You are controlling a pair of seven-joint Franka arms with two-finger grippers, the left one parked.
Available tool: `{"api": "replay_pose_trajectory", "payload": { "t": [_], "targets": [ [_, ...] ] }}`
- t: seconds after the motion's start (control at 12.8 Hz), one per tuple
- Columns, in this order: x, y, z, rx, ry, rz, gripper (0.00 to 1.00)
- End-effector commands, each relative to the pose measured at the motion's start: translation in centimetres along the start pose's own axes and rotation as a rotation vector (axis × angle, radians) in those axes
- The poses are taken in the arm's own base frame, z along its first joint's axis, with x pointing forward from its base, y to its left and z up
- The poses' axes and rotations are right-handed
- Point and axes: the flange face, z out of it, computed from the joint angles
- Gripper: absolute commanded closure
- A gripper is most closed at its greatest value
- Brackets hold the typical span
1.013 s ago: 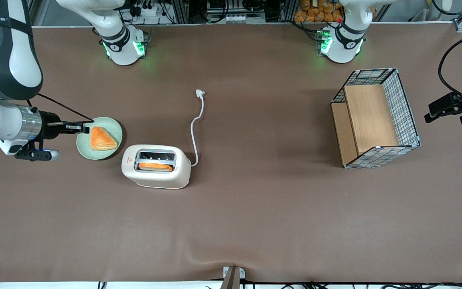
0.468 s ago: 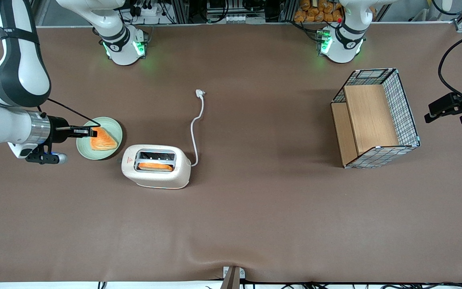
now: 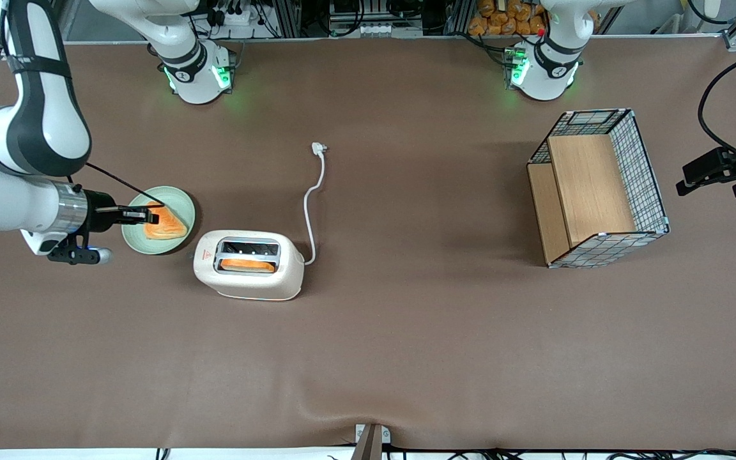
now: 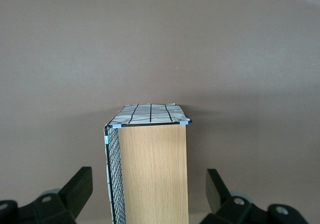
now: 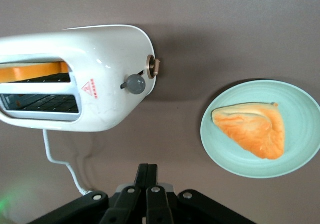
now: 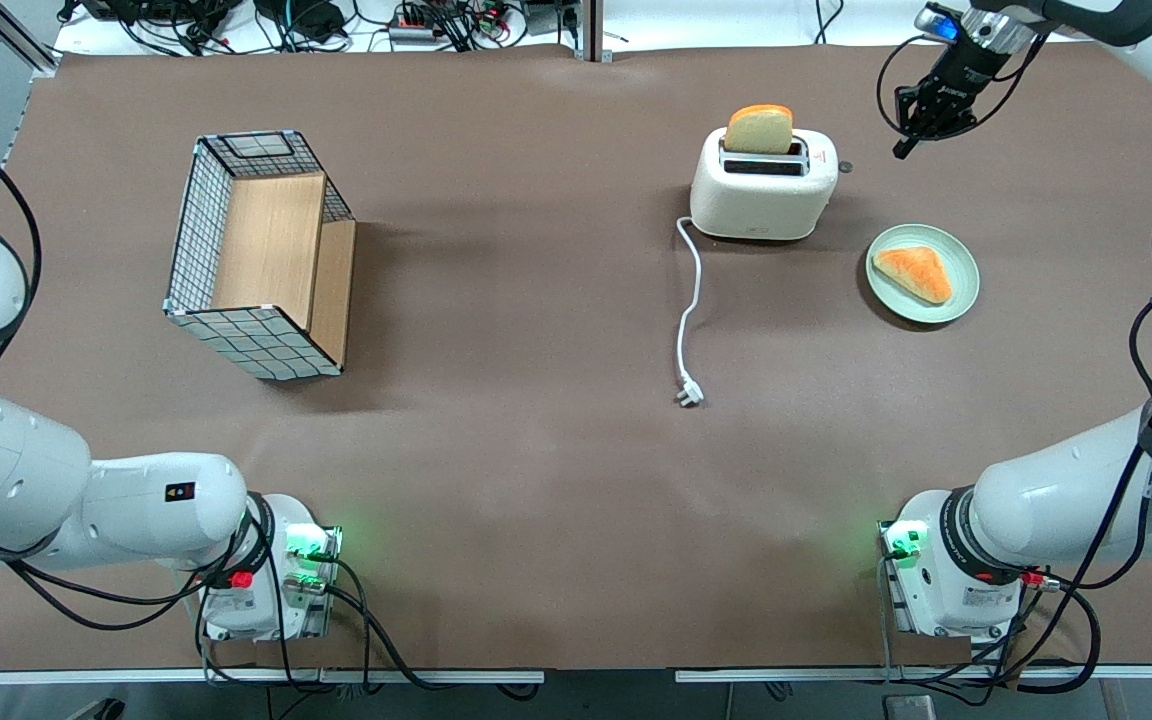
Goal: Press toaster button with right arm
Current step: 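Lower the right gripper beside the toaster's copper lever end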
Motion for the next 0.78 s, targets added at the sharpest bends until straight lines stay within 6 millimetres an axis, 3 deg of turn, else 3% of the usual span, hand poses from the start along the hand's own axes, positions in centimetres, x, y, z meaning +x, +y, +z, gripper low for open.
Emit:
{"api": "replay_pose_trajectory", "payload": {
  "t": [0.0,0.7],
  "targets": [
    [0.3,0.5,1.2,0.043,0.007,-0.014,0.99],
    [2.3,0.0,3.0,0.047,0.056,-0.013,0.99]
  ]
}}
